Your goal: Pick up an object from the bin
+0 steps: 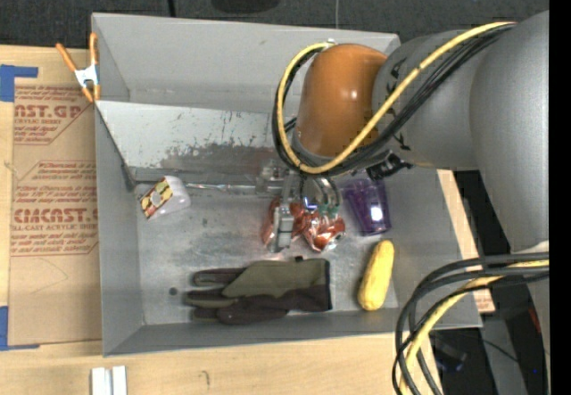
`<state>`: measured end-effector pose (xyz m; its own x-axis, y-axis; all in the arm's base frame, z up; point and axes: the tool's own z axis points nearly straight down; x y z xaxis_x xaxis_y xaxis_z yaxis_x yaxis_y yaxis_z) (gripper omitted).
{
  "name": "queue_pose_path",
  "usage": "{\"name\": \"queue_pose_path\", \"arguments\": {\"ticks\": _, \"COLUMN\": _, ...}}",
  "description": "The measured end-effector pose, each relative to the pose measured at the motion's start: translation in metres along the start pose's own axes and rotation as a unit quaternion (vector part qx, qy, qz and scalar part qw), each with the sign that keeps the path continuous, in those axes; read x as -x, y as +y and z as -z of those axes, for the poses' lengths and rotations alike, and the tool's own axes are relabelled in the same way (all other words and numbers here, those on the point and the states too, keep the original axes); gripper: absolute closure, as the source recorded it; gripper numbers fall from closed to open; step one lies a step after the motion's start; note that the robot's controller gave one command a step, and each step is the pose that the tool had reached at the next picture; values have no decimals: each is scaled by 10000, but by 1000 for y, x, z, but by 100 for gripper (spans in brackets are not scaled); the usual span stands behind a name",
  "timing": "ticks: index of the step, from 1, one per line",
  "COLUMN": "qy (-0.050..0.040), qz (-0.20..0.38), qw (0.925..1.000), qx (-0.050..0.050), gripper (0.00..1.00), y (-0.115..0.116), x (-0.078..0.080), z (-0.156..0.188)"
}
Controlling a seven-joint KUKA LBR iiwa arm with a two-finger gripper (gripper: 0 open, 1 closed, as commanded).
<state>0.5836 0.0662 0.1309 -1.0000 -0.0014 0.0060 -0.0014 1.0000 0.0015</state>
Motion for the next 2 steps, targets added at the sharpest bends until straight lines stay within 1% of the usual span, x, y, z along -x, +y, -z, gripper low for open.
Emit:
{"name": "queue_pose_path", "arguments": {"ticks": 1, "qy": -36, "qz": -3, "qw": 10000, "qx": 2, "gripper": 0, "y": 0, "x": 2, "z": 5}}
{"name": "queue_pose_path", "arguments": {"ticks": 2, "qy": -21, "qz": -698, "qw": 9975, "qx": 67, "gripper": 100, "y": -20, "x": -5, "z": -44}}
